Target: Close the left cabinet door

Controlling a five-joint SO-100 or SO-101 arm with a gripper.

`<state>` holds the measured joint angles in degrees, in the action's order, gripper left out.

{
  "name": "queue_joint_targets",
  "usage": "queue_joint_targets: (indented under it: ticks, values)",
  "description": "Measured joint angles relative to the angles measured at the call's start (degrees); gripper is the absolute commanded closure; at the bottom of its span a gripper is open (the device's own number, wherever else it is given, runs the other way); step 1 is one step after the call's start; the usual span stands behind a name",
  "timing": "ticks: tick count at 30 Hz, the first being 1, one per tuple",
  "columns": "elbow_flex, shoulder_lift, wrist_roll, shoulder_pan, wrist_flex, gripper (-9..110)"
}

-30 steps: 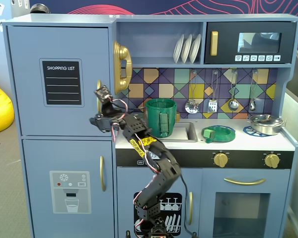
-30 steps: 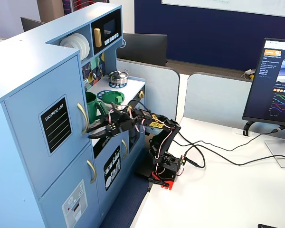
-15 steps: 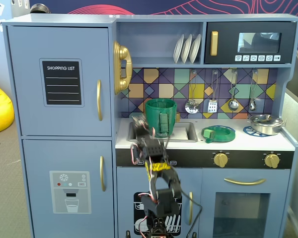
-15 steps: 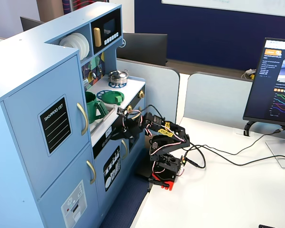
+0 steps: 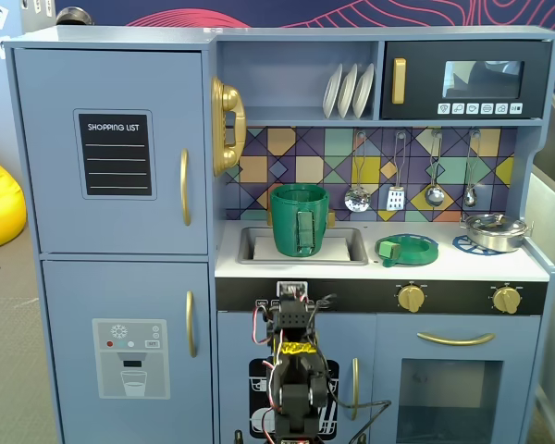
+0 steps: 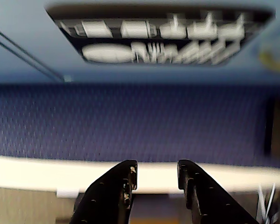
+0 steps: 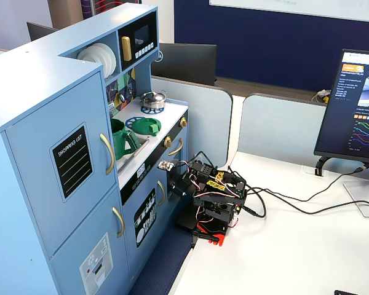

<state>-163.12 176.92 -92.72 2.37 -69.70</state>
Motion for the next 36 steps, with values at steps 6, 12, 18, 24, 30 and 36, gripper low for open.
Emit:
queue_joint_targets:
  ticks: [6,12,18,24,30,36]
  values:
    - [-5.80,4.04,4.31,-0.44,-5.19,101]
    - [-7.47,5.10,9.58,-0.44,-6.94,101]
    - [-7.47,5.19,12.04,-0.44,-7.21,101]
    - [-7.47,5.19,8.44,-0.44,-7.65,100]
    - [-7.56,5.19,6.24,-0.44,-8.00,100]
    - [-7.56,5.19,6.06,-0.44,-8.00,100]
